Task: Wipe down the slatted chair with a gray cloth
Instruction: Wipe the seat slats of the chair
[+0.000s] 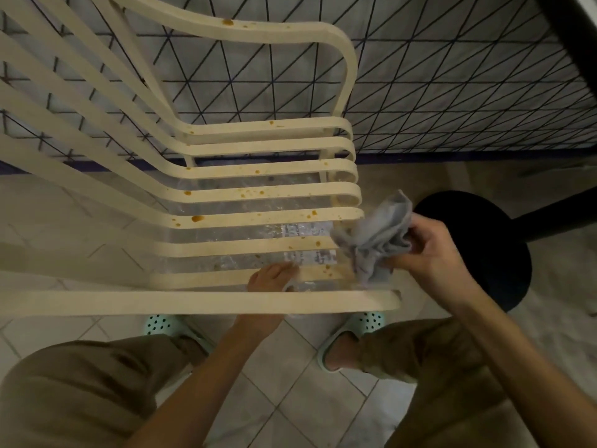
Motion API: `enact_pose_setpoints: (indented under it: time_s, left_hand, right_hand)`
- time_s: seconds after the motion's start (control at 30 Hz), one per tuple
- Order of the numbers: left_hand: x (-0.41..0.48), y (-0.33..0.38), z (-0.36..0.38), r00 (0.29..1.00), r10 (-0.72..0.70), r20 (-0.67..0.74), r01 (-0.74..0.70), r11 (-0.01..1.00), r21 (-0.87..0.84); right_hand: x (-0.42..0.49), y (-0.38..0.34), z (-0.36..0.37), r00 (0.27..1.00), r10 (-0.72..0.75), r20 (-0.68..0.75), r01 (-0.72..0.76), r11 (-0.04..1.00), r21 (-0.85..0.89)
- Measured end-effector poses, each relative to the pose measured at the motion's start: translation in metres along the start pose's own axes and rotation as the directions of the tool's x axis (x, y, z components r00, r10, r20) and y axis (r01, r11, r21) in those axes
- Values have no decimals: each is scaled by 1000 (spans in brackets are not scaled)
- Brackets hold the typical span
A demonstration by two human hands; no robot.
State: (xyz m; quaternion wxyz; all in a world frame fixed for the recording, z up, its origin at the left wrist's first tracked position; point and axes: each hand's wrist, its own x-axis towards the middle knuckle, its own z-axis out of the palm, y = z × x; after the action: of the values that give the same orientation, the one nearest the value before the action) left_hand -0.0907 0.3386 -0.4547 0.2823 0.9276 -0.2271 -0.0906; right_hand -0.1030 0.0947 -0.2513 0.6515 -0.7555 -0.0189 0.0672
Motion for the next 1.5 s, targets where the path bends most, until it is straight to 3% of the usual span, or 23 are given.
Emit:
enact_pose_setpoints:
  time_s: [0.07, 0.13, 0.23, 0.33, 0.47, 0.73, 0.9, 1.07, 1.27, 1.4, 1.5]
  left_hand:
    - [10, -1, 0, 999, 24, -23, -26, 997, -69]
    - [17, -7, 3, 997, 66, -37, -69, 994, -81]
    - [25, -19, 9, 995, 76, -66, -74, 997, 22]
    - [27, -15, 11, 987, 82, -138, -80, 997, 17]
    - [27, -11, 11, 985, 62, -162, -67, 997, -24]
    - [26, -8, 8, 988, 62, -143, -69, 997, -46]
    - [24, -10, 10, 979, 65, -195, -84, 992, -90]
    - [19, -9, 10, 979, 20, -202, -53, 986, -160]
    - [16, -15, 17, 985, -42, -170, 12, 985, -172]
    - [15, -16, 11, 988, -9, -155, -33, 964, -264]
    - [5, -32, 0, 987, 30, -159, -65, 972, -224]
  right_hand:
    - [24, 22, -11, 997, 79, 9, -76, 986, -146]
    - [41, 43, -13, 986, 114, 119, -67, 937, -344]
    - [58, 77, -14, 932, 172, 319, 43, 822, -568]
    - [71, 103, -2, 865, 222, 450, 185, 693, -697]
    - [75, 134, 23, 840, 216, 497, 236, 680, -694]
    - [76, 150, 20, 852, 247, 462, 120, 766, -631]
    - [58, 145, -12, 876, 350, 330, -81, 784, -616]
    - [33, 145, -42, 882, 444, 158, -211, 673, -709]
    - [51, 142, -22, 876, 421, 234, -117, 657, -745]
    - [65, 132, 2, 858, 414, 304, -47, 653, -756]
    - [67, 129, -1, 827, 475, 301, -84, 633, -770]
